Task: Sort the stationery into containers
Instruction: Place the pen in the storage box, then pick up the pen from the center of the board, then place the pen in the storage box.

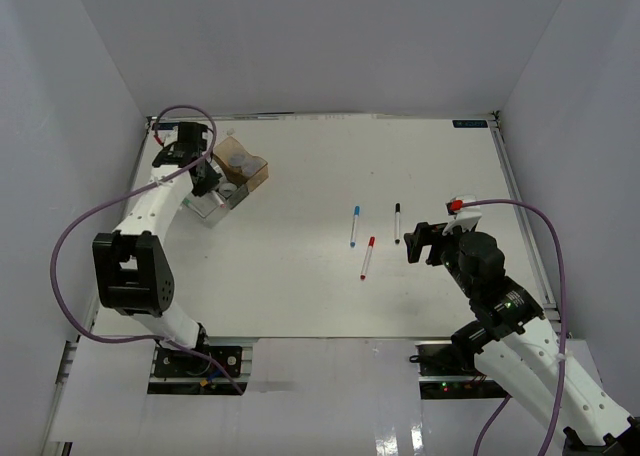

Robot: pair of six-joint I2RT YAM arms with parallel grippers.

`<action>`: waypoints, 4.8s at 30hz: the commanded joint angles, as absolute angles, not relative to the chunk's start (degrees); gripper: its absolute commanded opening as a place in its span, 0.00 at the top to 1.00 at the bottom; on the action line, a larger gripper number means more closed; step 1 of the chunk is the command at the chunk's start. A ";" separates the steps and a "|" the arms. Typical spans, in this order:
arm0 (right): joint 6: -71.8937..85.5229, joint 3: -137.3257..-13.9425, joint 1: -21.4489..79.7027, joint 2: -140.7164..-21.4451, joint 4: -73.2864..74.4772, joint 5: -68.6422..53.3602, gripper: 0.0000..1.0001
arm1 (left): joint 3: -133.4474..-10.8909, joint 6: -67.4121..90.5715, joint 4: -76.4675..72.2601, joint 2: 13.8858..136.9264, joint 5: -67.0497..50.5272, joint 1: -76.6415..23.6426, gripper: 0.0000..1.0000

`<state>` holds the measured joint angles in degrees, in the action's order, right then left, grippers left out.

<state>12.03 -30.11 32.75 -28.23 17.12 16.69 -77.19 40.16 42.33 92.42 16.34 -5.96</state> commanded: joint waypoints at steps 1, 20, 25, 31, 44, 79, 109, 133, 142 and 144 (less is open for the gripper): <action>12.57 -30.15 32.61 -27.95 16.17 16.87 0.10 | -77.78 37.44 41.84 92.72 12.22 -2.29 0.93; 12.66 -30.06 32.61 -27.68 16.26 16.70 0.10 | -83.14 37.18 38.14 103.97 7.30 7.47 0.80; 12.66 -29.97 32.61 -27.51 16.35 16.79 0.10 | -82.97 37.62 38.14 103.54 6.94 7.47 0.66; 12.66 -29.97 32.70 -27.95 16.35 16.70 0.10 | -81.91 37.00 38.14 100.03 7.21 7.47 0.41; 12.57 -30.23 32.69 -31.20 16.61 14.77 0.09 | -71.38 33.23 35.51 82.72 0.97 -2.27 0.08; 21.00 -44.65 28.74 -87.09 5.71 21.01 0.33 | -42.36 20.04 27.42 47.64 -13.62 -4.92 0.02; 17.57 -45.44 35.24 -73.93 10.99 15.84 0.92 | -45.79 42.70 17.33 56.41 -16.02 -21.34 0.05; 26.28 -39.29 42.54 -57.22 -1.84 2.29 0.89 | -62.93 53.26 3.78 83.05 4.13 -47.37 0.25; 28.30 -37.00 42.54 -56.25 -3.43 1.93 0.87 | -63.19 54.58 1.41 85.87 2.47 -47.81 0.53; 28.48 -36.65 42.54 -56.25 -3.69 2.02 0.87 | -63.02 54.58 1.23 86.04 2.11 -47.90 0.64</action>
<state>27.55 -37.17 42.17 -57.45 -0.23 2.35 -61.73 54.24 3.14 86.43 2.61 -47.44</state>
